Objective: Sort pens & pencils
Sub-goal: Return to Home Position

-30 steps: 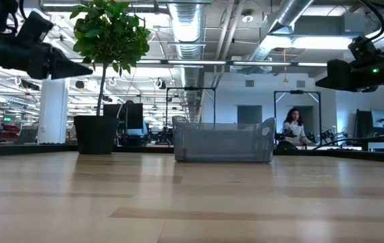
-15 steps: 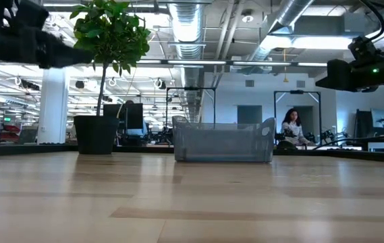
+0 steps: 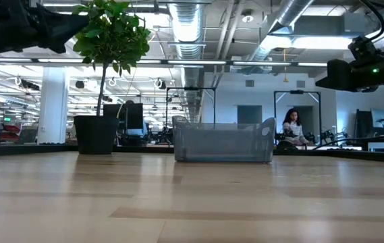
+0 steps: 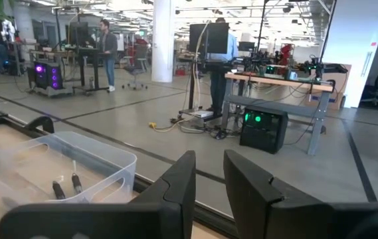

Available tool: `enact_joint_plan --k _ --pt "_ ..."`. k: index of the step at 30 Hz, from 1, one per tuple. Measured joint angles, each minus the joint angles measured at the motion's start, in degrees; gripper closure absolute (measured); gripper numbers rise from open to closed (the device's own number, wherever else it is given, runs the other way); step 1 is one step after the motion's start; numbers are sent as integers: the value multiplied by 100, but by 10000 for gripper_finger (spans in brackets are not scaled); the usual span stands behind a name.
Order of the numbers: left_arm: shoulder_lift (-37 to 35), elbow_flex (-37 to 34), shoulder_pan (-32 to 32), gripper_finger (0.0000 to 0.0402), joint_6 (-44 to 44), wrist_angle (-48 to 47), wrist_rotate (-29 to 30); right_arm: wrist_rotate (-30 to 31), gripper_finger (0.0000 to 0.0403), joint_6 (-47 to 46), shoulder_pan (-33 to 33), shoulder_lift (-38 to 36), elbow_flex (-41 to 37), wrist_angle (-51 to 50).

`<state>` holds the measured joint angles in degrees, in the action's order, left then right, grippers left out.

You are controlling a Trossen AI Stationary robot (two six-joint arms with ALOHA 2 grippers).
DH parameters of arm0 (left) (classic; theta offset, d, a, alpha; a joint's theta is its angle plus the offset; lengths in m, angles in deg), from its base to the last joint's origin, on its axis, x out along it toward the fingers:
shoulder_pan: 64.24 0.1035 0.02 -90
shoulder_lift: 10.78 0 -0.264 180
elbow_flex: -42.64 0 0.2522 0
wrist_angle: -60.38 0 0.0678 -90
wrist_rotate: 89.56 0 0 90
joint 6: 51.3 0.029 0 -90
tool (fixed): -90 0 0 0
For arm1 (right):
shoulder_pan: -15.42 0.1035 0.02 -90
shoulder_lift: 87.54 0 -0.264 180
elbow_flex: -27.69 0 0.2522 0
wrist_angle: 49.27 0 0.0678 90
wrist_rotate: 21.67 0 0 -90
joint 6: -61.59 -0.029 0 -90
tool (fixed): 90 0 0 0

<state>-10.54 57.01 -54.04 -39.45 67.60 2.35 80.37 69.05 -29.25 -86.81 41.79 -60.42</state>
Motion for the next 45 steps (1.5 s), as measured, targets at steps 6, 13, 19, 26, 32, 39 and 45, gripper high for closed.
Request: enact_joint_plan --k 6,13,19,26,32,39,45 --pt "-6 -3 -5 358 328 174 -30 0 301 0 0 0 0 0" --pt "-3 -8 -5 358 347 -296 74 -1 301 0 0 0 -2 0" --pt "-1 -10 -5 358 379 -819 492 -1 301 0 0 0 -2 0" --pt "1 -14 -5 358 458 -1242 1148 0 301 0 0 0 -2 0" --pt "51 3 -5 358 -18 -1713 1187 1 301 0 0 0 -2 0" --pt "76 16 -5 358 -56 -1771 1187 0 301 0 0 0 -2 0" --pt "76 23 -5 358 -57 -1790 1188 -1 301 0 0 0 -2 0"
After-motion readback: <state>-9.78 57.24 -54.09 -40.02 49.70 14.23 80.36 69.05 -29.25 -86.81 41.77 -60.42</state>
